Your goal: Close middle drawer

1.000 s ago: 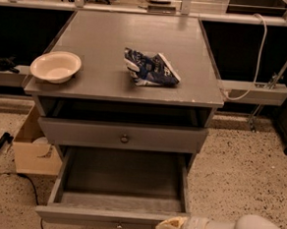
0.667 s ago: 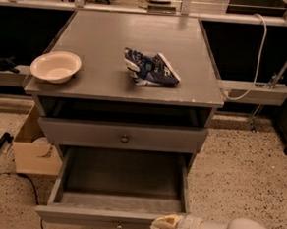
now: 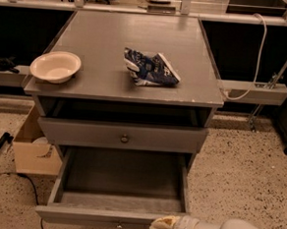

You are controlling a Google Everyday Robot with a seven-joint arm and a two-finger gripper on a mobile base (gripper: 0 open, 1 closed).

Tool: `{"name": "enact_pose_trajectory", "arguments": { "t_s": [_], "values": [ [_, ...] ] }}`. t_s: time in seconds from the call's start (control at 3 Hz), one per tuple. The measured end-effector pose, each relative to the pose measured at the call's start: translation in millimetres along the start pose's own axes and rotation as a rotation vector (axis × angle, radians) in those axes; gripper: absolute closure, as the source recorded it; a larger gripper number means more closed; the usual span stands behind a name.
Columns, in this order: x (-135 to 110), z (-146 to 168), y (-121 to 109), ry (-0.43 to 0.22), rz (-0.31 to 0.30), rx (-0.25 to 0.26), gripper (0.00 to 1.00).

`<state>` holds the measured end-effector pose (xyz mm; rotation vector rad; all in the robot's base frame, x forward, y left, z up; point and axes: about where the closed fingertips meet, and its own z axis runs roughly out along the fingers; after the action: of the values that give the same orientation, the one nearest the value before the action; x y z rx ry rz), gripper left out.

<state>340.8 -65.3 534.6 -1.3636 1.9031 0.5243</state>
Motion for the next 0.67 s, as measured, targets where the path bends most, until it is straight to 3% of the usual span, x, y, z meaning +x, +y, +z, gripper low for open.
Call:
{"name": "enact_pose_trajectory", "arguments": {
  "t_s": [0.33, 0.67],
  "values": [
    [6.8, -22.3, -11.9, 0.103, -0.043, 0.035, 1.0],
    [5.3, -28.0, -16.0, 0.117, -0.055, 0.047, 1.0]
  ]
}}
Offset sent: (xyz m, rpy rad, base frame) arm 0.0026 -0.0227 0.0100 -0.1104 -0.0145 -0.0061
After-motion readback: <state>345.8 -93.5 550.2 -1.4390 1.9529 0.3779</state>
